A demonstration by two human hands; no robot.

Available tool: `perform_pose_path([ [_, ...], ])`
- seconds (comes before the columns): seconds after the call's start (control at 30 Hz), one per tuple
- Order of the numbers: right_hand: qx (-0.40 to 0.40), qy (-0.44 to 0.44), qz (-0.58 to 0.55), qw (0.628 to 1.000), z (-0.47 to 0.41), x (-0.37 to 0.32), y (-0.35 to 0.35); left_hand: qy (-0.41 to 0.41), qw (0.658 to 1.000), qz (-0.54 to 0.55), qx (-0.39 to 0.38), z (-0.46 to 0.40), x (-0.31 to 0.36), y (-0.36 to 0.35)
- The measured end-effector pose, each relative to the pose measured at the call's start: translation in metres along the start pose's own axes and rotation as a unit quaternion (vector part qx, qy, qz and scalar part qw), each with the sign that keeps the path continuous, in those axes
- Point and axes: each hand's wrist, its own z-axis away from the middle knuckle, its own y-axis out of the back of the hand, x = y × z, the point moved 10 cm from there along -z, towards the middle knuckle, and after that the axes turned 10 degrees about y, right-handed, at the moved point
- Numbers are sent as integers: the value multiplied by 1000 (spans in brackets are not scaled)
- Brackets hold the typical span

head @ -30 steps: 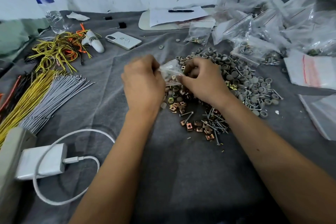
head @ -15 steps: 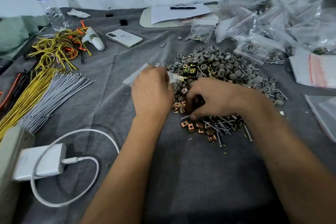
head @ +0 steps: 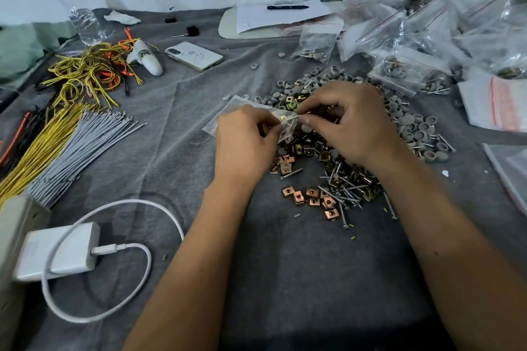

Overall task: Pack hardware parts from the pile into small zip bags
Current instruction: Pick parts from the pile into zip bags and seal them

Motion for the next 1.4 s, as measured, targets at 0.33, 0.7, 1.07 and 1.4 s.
perform_pose_path([
  [0.33,-31,-4,17,999,2,-4,-19,-71,995,24,62,11,22,9],
  [0.7,-36,86,37,995,1,-25,-22,34,975,183,120,9,-3,23],
  [1.07,-330,41,80,940,23,3,-69,118,947,225,198,5,-32,39],
  [1.4,-17,9,-28,999,1,-5,-11,6,990,129,53,3,1,4],
])
